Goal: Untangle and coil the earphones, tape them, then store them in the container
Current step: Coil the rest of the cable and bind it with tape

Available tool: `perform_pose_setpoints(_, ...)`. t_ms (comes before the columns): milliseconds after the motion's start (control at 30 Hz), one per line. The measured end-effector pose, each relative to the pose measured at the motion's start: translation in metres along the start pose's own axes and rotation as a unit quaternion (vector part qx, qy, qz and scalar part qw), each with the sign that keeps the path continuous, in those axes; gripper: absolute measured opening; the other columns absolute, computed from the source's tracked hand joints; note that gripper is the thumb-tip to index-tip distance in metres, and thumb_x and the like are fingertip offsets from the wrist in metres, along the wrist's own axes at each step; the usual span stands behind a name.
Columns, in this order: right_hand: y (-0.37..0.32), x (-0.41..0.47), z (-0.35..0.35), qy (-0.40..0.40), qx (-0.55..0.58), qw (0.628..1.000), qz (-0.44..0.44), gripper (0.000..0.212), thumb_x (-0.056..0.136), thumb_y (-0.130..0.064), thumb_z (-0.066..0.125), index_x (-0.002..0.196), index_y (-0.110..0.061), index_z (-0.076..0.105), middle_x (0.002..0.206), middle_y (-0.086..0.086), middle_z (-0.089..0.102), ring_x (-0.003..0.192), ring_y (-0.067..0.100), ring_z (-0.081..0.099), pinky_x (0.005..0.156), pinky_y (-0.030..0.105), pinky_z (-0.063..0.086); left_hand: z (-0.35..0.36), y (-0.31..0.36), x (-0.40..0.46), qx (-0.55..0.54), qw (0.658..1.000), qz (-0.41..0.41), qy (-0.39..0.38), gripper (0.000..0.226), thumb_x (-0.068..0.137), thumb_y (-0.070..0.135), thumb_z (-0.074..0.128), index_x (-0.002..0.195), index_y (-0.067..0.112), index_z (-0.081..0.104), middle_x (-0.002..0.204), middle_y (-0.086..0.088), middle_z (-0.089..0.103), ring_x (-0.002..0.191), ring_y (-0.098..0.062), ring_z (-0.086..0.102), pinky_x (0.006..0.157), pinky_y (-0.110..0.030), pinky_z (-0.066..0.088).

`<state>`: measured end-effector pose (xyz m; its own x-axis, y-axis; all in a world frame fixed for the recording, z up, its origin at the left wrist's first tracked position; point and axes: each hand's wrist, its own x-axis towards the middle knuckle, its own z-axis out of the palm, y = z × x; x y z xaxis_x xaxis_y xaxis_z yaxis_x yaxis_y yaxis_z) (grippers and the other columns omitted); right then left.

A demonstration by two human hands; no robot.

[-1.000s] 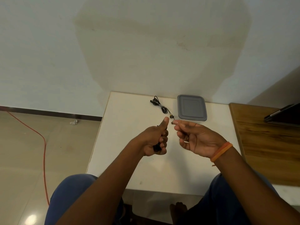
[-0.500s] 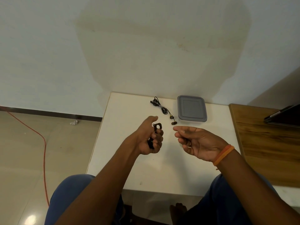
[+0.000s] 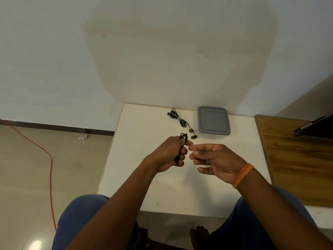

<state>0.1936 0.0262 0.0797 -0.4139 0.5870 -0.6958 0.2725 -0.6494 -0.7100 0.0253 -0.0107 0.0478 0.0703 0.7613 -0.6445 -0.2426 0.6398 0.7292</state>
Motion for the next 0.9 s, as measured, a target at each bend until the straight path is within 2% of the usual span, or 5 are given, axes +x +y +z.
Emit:
perform_pose_setpoints(233,-0.001,0.001,0.003,0.065,-0.064,0.996,-0.026,0.015,0.087,-0.011,0.067,0.101,-0.013,0.072,0.087,0.008,0.075,0.077,0.020,0.069,0.058,0.029,0.056,0.006,-0.002,-0.001,0.061,0.994,0.091,0.008,0.032,0.107,0.022,0.035,0.133,0.025,0.052,0.069,0.000,0.041,0.062,-0.011,0.038,0.054,-0.025,0.039)
perform_pose_setpoints(433,-0.001,0.004,0.007,0.053,-0.117,0.991,-0.039,0.011,0.085,-0.010,0.069,0.094,-0.015,0.072,0.084,0.008,0.074,0.074,0.020,0.069,0.062,0.032,0.058,0.008,-0.008,-0.001,0.166,0.978,0.128,-0.010,0.039,0.107,0.024,0.033,0.143,0.032,0.047,0.070,-0.001,0.041,0.065,-0.013,0.037,0.053,-0.026,0.039)
perform_pose_setpoints(633,-0.003,0.003,0.001,0.049,-0.061,0.997,0.004,0.013,0.085,-0.006,0.068,0.097,-0.008,0.073,0.087,0.012,0.074,0.070,0.018,0.067,0.060,0.030,0.056,0.007,-0.006,0.000,0.145,0.981,0.133,-0.001,0.036,0.107,0.022,0.030,0.129,0.032,0.057,0.064,0.000,0.038,0.059,-0.013,0.030,0.050,-0.026,0.031)
perform_pose_setpoints(767,-0.005,0.001,-0.005,0.035,-0.042,0.997,0.052,0.015,0.086,-0.008,0.068,0.100,-0.006,0.073,0.089,0.011,0.075,0.071,0.016,0.066,0.059,0.029,0.056,0.002,-0.005,0.000,0.169,0.976,0.136,0.030,0.032,0.107,0.024,0.030,0.126,0.023,0.055,0.069,-0.003,0.037,0.061,-0.013,0.029,0.051,-0.026,0.028)
perform_pose_setpoints(900,-0.004,0.001,-0.006,0.038,-0.015,0.998,0.041,0.015,0.086,-0.009,0.067,0.100,-0.006,0.073,0.091,0.011,0.075,0.071,0.016,0.067,0.060,0.029,0.056,0.005,-0.008,0.000,0.167,0.979,0.115,0.028,0.027,0.106,0.032,0.032,0.092,0.016,0.048,0.071,-0.001,0.043,0.064,-0.014,0.033,0.055,-0.026,0.031)
